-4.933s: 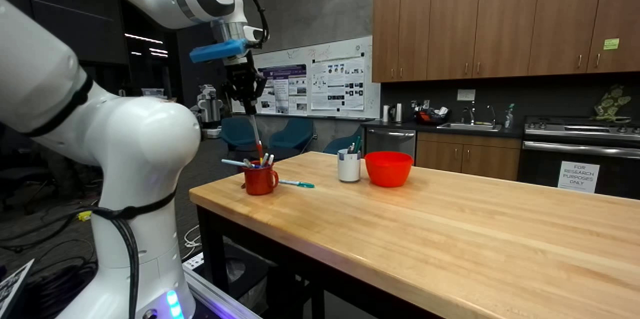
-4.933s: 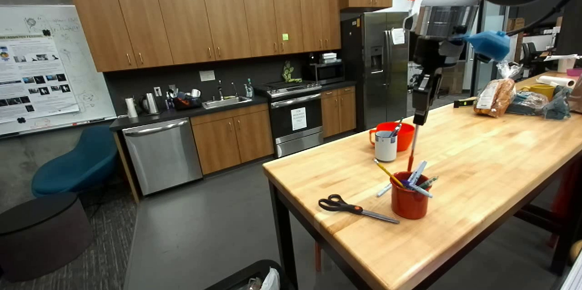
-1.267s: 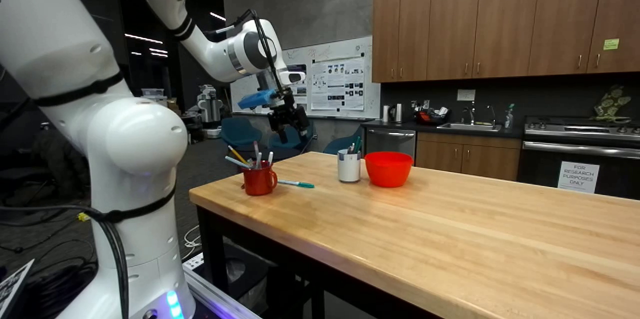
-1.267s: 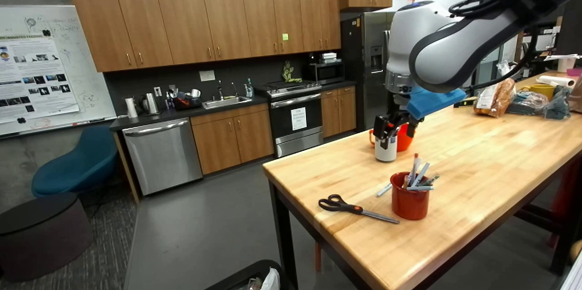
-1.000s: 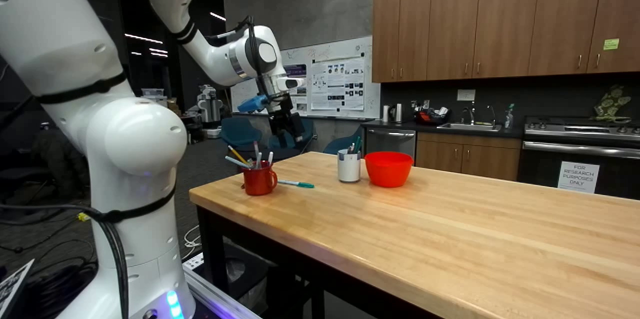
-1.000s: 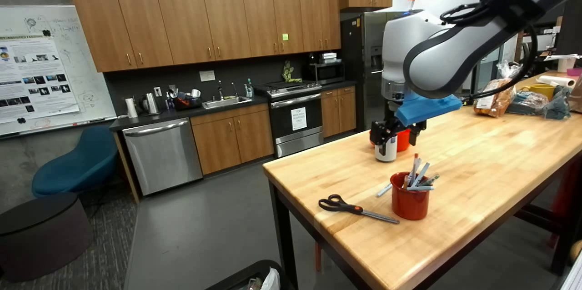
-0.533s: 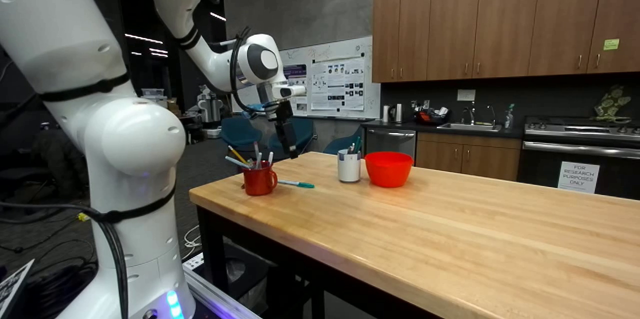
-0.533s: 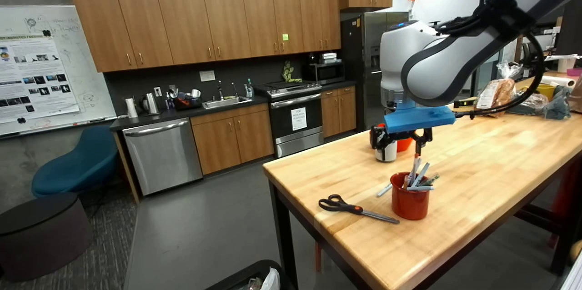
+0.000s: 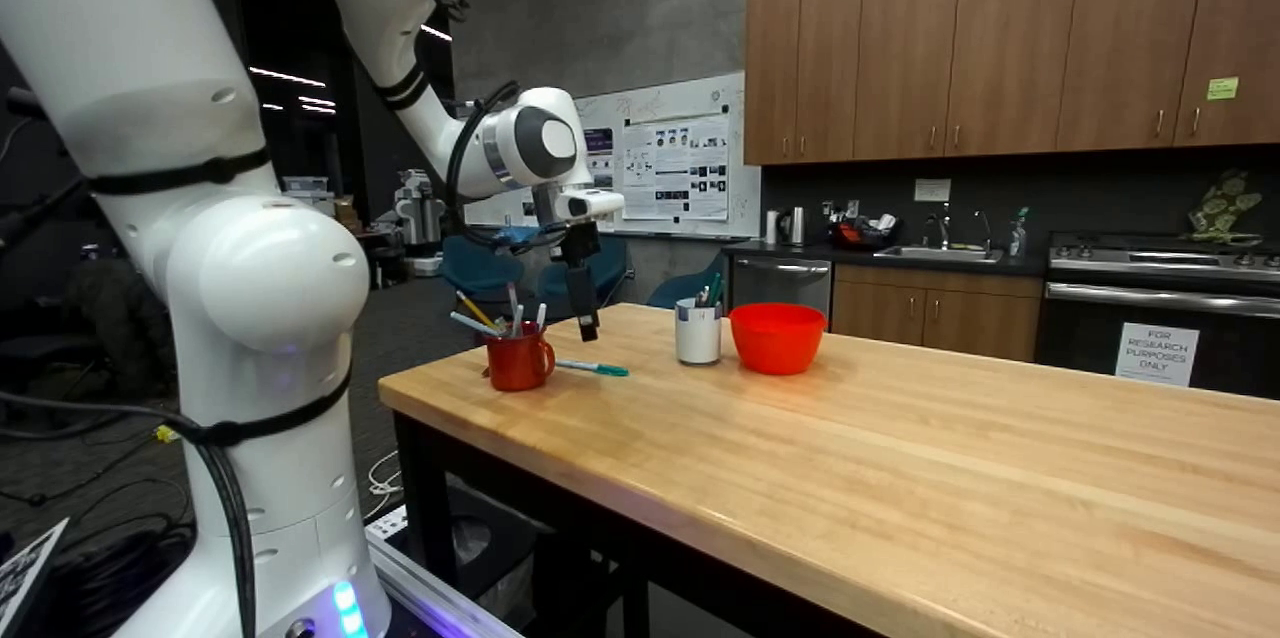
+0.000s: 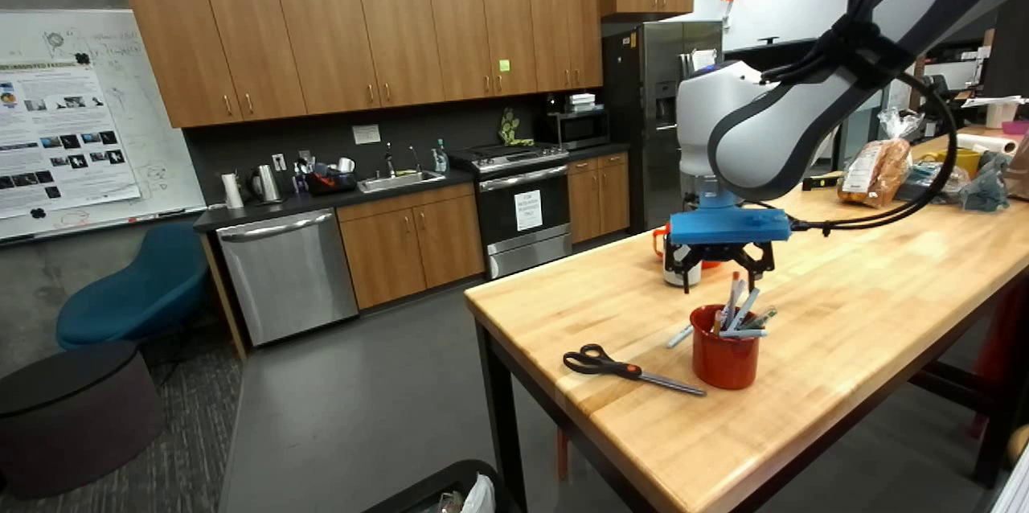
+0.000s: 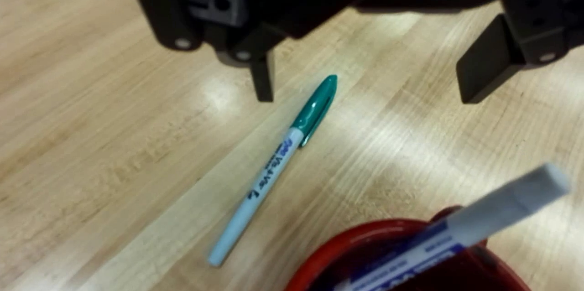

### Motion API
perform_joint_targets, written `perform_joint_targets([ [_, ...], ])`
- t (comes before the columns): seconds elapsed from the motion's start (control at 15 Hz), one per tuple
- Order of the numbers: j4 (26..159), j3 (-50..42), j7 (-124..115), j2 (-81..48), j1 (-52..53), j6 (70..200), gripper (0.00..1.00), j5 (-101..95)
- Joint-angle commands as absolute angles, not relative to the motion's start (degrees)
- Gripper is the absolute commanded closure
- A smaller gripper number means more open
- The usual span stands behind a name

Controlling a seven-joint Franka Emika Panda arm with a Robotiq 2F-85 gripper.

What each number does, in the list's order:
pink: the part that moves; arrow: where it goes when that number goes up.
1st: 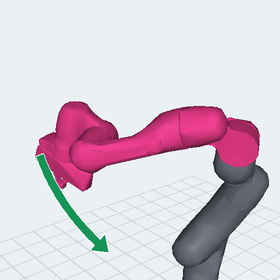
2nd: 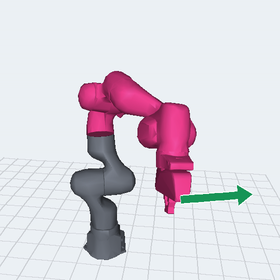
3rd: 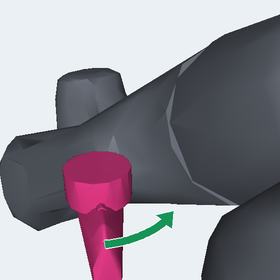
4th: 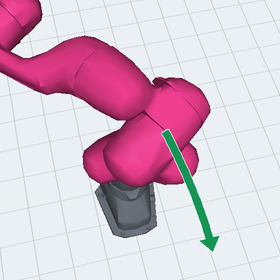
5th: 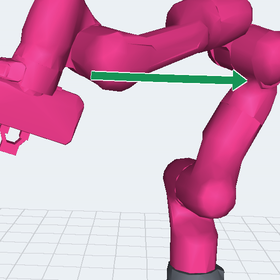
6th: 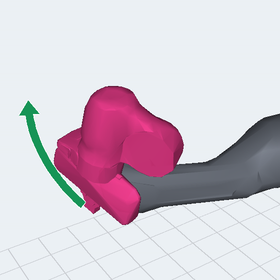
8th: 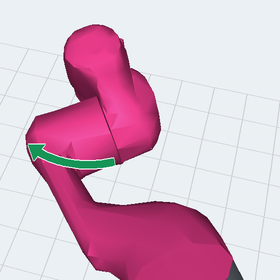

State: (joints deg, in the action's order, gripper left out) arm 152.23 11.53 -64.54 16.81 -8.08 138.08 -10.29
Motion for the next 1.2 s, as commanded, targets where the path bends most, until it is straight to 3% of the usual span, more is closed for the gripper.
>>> perform_joint_targets([
  [0.0,151.16,9.68,-68.94,13.01,-8.23,141.50,0.00,-11.61],
  [1.07,146.98,3.36,-72.28,2.30,-6.40,148.92,0.00,-11.41],
  [1.13,146.82,3.03,-72.23,1.89,-6.17,149.00,0.15,-11.27],
])
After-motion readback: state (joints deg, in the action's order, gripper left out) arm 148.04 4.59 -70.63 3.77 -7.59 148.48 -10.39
